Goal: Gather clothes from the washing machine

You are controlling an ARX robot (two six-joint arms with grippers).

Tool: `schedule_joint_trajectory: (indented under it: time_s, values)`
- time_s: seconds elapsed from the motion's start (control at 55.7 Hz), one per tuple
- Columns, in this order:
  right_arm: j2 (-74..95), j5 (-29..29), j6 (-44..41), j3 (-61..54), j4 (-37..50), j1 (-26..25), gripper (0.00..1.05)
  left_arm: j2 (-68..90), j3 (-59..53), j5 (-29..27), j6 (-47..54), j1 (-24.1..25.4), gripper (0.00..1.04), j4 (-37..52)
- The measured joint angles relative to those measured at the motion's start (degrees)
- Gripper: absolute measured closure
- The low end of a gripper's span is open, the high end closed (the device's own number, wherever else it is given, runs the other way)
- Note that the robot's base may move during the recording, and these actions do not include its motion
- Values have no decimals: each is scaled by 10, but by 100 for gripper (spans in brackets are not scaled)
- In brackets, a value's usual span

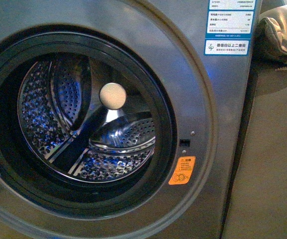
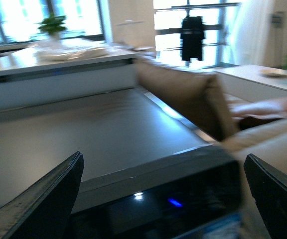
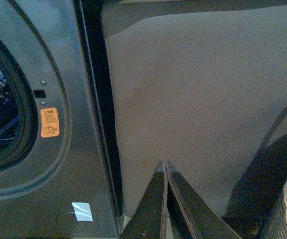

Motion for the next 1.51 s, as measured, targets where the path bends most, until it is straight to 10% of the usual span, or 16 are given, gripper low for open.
schedule_joint_trajectory:
  time_s: [0.628,0.754,1.22,1.507]
  values:
    - [0,-1,0,0,0,0,102,-297,-529,-30,-184,32,7,74]
    - [0,-1,0,0,0,0,102,-366,-637,-134,-112,20,26,180]
    - [0,-1,0,0,0,0,102,-594,-1084,-23,-63,142,102,375]
    - [0,-1,0,0,0,0,102,-673,-1210,25,-61,193,101,420]
